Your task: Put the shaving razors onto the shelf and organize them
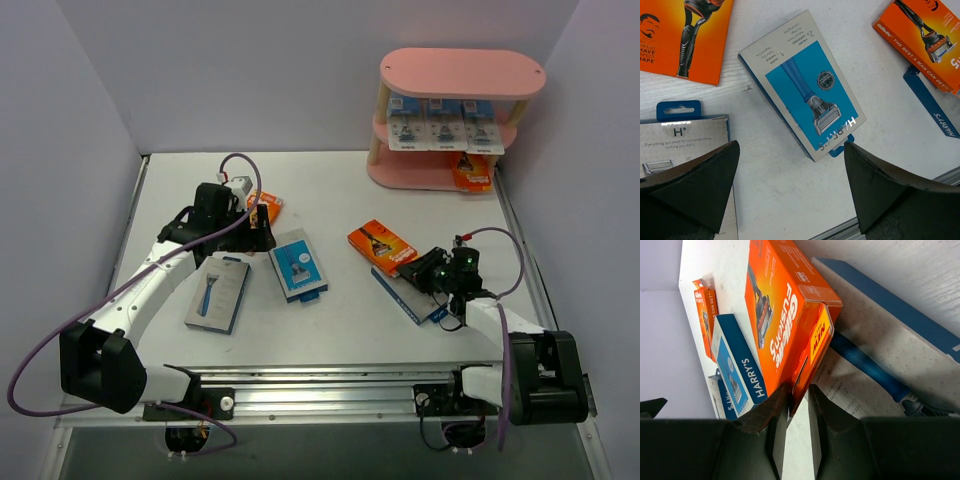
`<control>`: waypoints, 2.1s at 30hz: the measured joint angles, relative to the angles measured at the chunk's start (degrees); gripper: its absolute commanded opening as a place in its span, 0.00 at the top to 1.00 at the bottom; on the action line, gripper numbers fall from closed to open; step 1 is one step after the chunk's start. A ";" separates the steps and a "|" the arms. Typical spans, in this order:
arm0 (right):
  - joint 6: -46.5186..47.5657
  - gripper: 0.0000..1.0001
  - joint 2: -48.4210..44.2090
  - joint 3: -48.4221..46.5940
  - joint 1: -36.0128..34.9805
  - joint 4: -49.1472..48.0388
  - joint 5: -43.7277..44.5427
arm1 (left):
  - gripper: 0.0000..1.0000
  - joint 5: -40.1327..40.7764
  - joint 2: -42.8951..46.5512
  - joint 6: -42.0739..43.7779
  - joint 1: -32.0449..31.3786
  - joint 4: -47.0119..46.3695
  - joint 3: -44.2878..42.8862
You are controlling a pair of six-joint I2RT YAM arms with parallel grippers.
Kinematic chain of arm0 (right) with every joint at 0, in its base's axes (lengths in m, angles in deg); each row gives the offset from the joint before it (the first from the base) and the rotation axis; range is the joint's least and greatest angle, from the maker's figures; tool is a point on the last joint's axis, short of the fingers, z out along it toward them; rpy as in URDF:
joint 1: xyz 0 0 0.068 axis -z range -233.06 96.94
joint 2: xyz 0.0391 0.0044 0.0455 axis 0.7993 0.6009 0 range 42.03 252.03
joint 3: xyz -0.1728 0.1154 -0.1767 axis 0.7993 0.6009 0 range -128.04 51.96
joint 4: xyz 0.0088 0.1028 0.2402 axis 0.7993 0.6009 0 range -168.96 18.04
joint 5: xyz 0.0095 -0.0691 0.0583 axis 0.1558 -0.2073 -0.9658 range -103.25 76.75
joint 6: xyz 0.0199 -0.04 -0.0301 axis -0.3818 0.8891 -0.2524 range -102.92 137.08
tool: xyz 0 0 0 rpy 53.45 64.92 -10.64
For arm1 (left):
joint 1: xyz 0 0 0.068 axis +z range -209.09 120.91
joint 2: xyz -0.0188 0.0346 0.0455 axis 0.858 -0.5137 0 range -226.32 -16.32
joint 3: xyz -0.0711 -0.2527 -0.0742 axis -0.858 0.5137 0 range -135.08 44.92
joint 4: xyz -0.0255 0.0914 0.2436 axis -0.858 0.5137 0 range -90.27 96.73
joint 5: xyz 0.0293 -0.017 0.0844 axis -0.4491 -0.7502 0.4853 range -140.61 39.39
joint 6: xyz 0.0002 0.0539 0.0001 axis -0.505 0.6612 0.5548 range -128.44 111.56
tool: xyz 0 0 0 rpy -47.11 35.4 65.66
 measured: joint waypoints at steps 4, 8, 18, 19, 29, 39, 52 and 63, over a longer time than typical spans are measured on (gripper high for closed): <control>-0.11 0.90 1.46 -0.02 0.00 -1.27 -0.52 | 0.05 0.00 -0.07 0.00 0.00 0.00 0.00; -0.39 0.99 2.49 -0.44 0.04 -2.01 -0.87 | 0.06 0.00 -0.15 0.00 0.00 0.00 0.00; 0.04 1.00 5.20 -3.82 0.37 -2.49 -1.44 | 0.05 -0.28 -0.17 0.00 0.00 0.00 0.00; 0.74 1.00 5.49 -4.87 0.37 -1.73 -1.42 | 0.06 -0.39 -0.17 0.00 0.00 0.00 0.00; 12.07 1.00 9.53 -19.02 3.08 7.45 1.92 | 0.05 -1.14 -0.22 0.00 0.00 0.00 0.00; 21.94 1.00 16.68 -29.22 4.55 12.39 5.33 | 0.06 -1.68 -0.68 0.00 0.00 0.00 0.00; 20.74 1.00 21.97 -30.88 8.28 8.09 7.08 | 0.06 -1.90 -1.27 -0.02 0.00 -0.02 0.00; 11.85 1.00 28.35 -30.32 9.68 -1.90 7.04 | 0.06 -2.91 -1.27 -0.04 0.00 -0.04 0.00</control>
